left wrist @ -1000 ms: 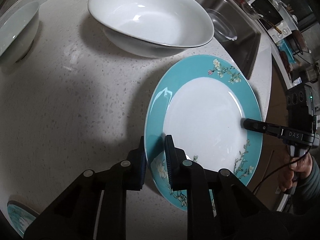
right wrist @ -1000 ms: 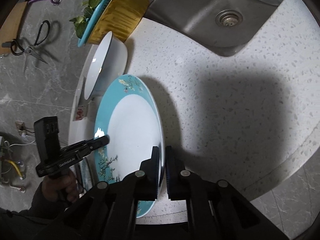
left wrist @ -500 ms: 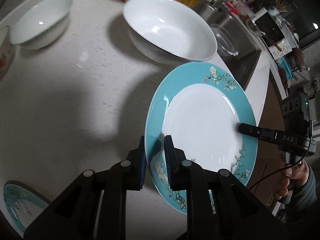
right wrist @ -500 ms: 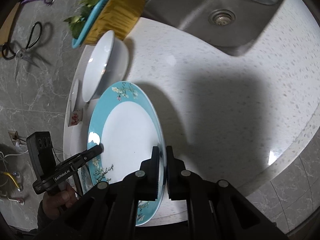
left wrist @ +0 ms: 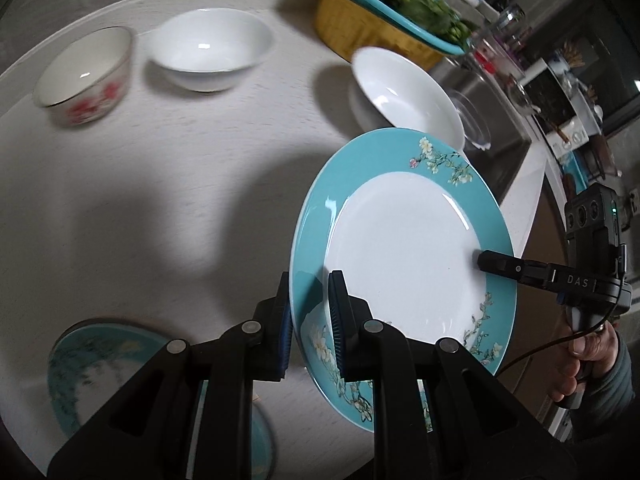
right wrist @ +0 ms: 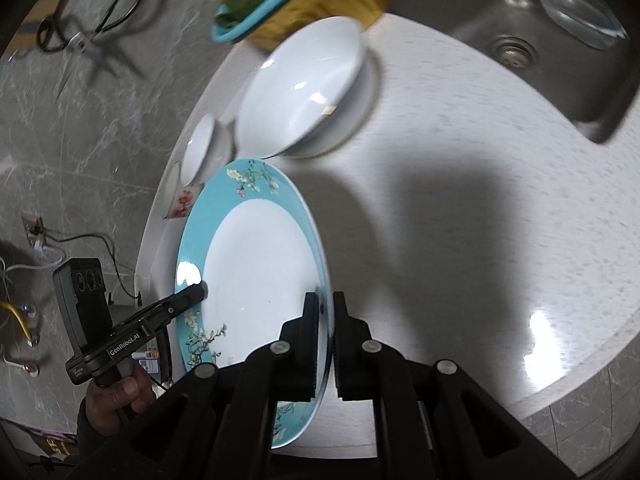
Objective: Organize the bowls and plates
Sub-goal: 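Close both grippers on the rim of the other teal floral plate, then carry the teal floral plate with both grippers over the plate stack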
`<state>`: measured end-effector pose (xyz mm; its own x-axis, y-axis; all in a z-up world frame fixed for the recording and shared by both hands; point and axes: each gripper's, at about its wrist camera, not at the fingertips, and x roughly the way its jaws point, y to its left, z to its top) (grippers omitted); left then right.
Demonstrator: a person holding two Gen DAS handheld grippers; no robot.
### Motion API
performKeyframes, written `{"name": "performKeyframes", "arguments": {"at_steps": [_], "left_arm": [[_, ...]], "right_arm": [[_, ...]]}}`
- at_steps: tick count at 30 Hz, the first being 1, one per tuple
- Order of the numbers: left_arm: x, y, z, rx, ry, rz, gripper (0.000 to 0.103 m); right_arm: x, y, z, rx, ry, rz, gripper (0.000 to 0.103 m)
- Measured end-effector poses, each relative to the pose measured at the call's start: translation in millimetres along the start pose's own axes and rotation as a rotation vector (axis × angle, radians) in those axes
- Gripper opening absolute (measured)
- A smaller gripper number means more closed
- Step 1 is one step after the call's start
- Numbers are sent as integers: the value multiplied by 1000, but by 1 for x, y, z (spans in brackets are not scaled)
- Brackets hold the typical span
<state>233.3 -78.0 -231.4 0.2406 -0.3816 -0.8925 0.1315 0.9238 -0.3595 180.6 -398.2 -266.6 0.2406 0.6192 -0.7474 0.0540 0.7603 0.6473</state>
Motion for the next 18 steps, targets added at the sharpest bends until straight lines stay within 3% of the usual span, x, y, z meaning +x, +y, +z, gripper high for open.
{"name": "performKeyframes", "arguments": {"at_steps": [11, 18], "left_arm": [[-75, 74, -42, -123, -78, 47, 14], [-116, 133, -86, -232, -112, 79, 14]], "right_arm": [[43, 81, -18, -127, 81, 49, 9], [78, 133, -31, -220, 158, 81, 9]]}}
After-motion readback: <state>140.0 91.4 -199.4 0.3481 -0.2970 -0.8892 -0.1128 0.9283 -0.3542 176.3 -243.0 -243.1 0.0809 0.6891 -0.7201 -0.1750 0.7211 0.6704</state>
